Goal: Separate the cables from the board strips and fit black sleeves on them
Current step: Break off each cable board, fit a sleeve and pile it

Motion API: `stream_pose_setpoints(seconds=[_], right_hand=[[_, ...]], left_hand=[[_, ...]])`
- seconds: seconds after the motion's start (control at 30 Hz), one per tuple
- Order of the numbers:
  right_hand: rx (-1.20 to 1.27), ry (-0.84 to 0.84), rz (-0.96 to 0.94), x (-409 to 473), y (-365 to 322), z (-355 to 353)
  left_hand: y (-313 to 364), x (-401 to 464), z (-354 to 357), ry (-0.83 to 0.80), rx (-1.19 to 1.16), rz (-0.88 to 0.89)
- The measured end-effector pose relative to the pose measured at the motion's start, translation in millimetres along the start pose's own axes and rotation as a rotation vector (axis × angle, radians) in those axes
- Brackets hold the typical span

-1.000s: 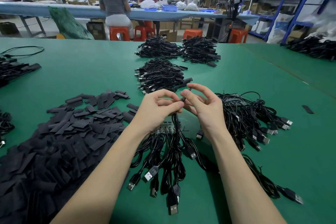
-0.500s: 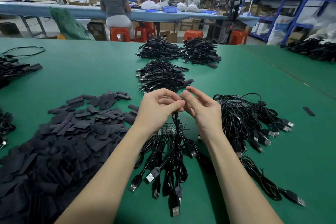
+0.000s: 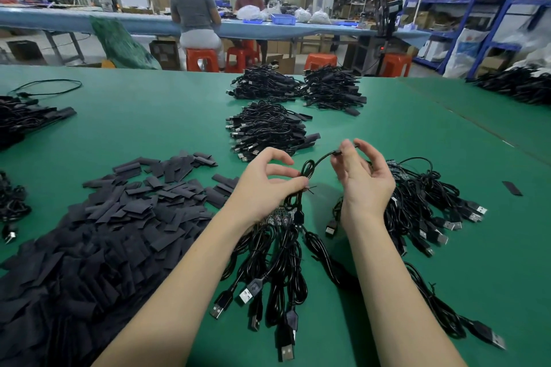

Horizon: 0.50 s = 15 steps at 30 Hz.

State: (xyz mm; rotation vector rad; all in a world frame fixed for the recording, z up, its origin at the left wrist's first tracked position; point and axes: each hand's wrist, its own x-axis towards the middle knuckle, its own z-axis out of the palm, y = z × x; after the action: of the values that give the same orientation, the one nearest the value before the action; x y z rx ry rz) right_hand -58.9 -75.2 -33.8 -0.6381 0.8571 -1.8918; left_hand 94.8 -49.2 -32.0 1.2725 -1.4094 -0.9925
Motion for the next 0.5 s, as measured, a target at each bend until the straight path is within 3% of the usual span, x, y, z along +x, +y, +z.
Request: stream_pose_setpoints(seconds=[0.13,0.23,0.37,0.5], right_hand=[[-0.060,-0.025,0.057,0.0,1.0,1.4],[-0.322,-0.071,0.128,-1.2,8.0,0.5],[-0.909,-0.240,-0.080,-1.9,24.5,-7.6],[-1.021,-0.322,-0.102,-2.6,29.1,-6.7]], left_hand=[[0.9,1.8,-3.4,0.037,0.079,0.105],[2.4,10.1,-9.0,0.158,0.167,0.194],[12.5,43.5,-18.7,0.292,0.367,0.359],[21.2,94.3,-26.5,0.351,0.552,0.452]])
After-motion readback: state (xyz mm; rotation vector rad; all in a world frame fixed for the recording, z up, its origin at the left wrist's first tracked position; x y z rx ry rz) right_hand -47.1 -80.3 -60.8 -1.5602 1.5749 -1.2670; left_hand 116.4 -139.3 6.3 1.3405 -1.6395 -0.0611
